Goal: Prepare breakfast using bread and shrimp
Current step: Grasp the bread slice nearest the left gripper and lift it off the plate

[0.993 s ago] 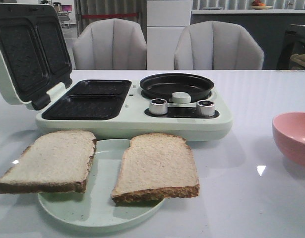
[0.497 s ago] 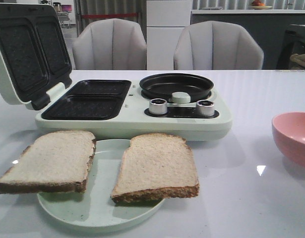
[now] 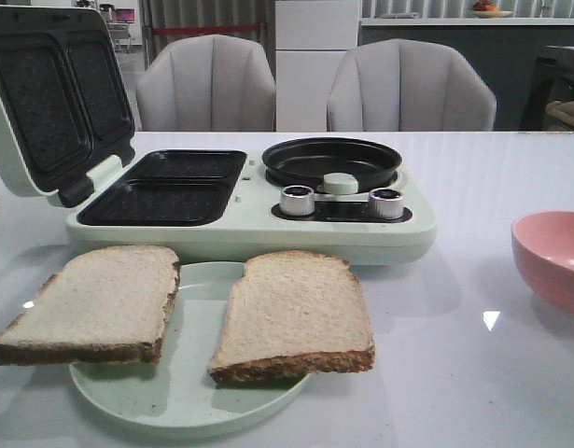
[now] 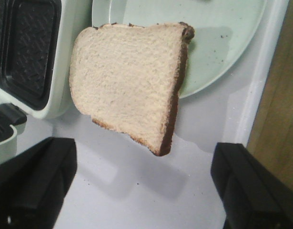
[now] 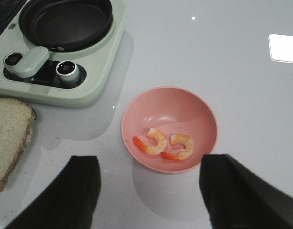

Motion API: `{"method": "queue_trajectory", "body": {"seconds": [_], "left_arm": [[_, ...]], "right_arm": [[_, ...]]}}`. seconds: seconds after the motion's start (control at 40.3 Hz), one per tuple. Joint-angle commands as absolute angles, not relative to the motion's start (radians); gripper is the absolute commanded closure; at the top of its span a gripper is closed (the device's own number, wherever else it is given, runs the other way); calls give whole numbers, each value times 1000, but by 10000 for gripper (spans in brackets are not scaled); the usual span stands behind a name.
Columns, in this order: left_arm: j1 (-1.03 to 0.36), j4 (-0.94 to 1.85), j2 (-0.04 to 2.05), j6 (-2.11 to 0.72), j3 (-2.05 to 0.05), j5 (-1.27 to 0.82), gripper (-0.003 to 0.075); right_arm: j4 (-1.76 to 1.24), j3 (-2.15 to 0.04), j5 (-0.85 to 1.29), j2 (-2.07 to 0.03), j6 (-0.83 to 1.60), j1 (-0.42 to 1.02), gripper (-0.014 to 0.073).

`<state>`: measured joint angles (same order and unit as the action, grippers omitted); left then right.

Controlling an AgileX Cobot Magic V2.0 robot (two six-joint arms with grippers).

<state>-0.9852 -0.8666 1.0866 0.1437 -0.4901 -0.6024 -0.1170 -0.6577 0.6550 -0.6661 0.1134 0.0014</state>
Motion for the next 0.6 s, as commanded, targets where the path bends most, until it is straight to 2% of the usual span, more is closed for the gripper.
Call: {"method": "queue_trajectory", "body": {"seconds": [0.0,0.223,0.571], "left_arm": [[-1011,-1041,1167,320,-517,-590,108],[-1007,-1330,1371,624,-517,-647,150],[-953,-1514,1518,811,-519,-678,151]], "right_arm": [[-118,-685,584,-673,118,1,43],[-118,-685,584,-673,118,1,43],[-118,-685,584,-673,118,1,43]]}}
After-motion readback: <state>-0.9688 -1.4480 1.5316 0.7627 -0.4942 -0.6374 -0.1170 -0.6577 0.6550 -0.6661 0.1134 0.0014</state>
